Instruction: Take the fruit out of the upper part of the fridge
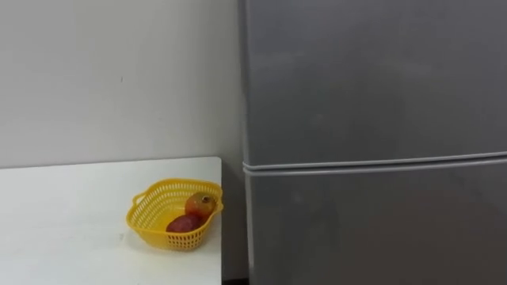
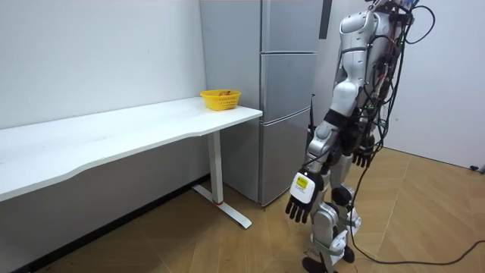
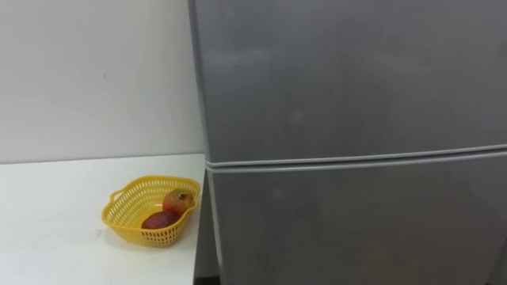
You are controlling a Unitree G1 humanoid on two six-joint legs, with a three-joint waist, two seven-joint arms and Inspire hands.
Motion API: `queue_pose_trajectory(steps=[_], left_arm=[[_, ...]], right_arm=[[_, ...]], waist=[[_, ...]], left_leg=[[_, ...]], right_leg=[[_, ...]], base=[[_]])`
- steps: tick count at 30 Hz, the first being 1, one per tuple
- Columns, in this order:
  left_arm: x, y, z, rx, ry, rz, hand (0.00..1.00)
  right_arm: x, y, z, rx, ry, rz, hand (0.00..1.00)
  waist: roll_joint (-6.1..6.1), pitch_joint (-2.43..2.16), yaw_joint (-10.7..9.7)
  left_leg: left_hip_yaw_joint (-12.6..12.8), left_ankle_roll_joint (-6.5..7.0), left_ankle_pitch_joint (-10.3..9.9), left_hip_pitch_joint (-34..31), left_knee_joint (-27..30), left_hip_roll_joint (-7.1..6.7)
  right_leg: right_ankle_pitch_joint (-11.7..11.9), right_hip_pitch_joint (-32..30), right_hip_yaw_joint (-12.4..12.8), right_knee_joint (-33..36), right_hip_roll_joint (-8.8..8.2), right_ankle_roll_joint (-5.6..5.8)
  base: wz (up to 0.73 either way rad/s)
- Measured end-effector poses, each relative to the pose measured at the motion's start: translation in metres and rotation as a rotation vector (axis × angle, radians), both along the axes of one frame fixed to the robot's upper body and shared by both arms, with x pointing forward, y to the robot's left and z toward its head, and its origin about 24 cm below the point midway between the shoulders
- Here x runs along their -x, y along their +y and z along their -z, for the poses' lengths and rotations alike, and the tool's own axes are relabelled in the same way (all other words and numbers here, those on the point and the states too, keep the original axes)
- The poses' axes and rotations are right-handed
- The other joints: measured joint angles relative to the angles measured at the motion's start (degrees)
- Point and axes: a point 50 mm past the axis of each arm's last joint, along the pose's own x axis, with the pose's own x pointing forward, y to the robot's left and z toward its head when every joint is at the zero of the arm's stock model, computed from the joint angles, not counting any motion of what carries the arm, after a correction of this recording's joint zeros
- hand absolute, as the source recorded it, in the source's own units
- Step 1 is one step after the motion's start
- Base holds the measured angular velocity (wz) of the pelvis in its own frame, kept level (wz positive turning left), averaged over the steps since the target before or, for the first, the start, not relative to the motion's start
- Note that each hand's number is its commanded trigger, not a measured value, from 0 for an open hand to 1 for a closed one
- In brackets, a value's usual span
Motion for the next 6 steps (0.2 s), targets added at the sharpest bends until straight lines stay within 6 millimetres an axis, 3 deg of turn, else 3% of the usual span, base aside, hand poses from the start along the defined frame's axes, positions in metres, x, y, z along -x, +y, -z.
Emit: queue_pose_trajectory(steps=[6], left_arm=[[0.0014, -0.0007, 0.0002, 0.000, 0.016, 0.005, 0.00]], right_arm=[[0.0006, 0.0020, 0.0007, -0.030, 0.045, -0.049, 0.00]], waist=[[-0.02, 0.00, 0.0]], left_leg=[[-1.0, 0.00, 0.0, 0.0, -0.1, -0.20]], right_leg=[[0.0, 0.1, -0.2, 0.0, -0.11, 0.07]], base=[[0.02]])
